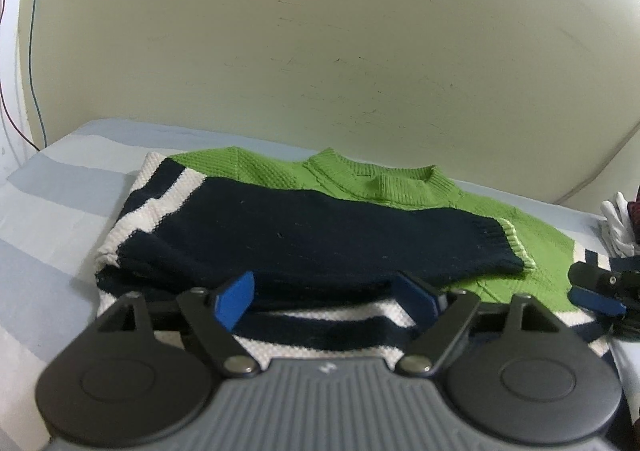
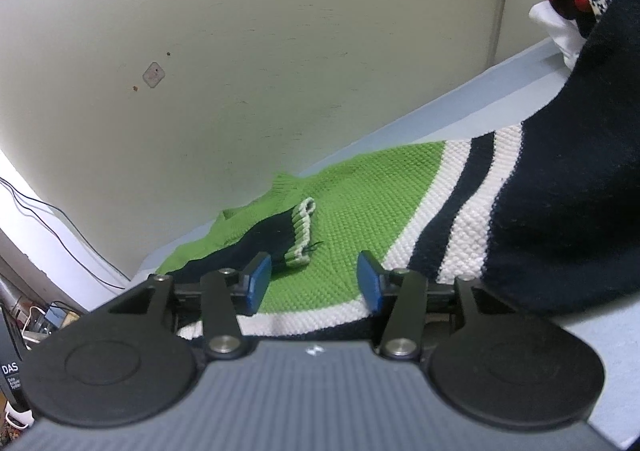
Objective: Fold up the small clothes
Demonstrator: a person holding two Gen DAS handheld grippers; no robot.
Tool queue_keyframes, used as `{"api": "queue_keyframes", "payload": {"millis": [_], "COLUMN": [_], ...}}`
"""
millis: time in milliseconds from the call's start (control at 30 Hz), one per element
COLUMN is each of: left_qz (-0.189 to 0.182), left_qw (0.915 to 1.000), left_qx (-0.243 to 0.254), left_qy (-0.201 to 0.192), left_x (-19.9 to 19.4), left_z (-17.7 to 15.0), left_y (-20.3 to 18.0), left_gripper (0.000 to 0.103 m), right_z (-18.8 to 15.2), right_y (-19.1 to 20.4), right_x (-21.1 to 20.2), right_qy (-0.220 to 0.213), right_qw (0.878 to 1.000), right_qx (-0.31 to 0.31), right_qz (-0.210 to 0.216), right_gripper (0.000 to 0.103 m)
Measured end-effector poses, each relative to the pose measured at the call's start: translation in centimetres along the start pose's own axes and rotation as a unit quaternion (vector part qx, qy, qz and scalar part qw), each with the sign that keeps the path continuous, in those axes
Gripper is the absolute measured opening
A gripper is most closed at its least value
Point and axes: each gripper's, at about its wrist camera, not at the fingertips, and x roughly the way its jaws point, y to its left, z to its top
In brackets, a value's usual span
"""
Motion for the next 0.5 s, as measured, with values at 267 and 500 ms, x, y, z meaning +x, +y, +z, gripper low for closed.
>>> {"api": "queue_keyframes", "payload": {"millis": [267,500], "left_qz": [-0.008,-0.021], "left_qw": [0.9999,0.9996], "left_qx": [-0.009,-0.019], "left_qy": [-0.001,-0.004], "left_x": [-0.1,-0.1], "left_z": [0.0,-0.1], "left_y": [0.2,0.5], "left_gripper": [0.084,0.093], "right_z": [0.7,0.6], "right_y": [0.6,0.6], "right_x": [-1.6,-1.6], "right_qy": [0.0,-0.001], "right_qw": [1.0,1.0], "right_qx": [0.002,0.002], "right_qz": [0.001,0.0], "right_gripper": [0.052,0.053]}}
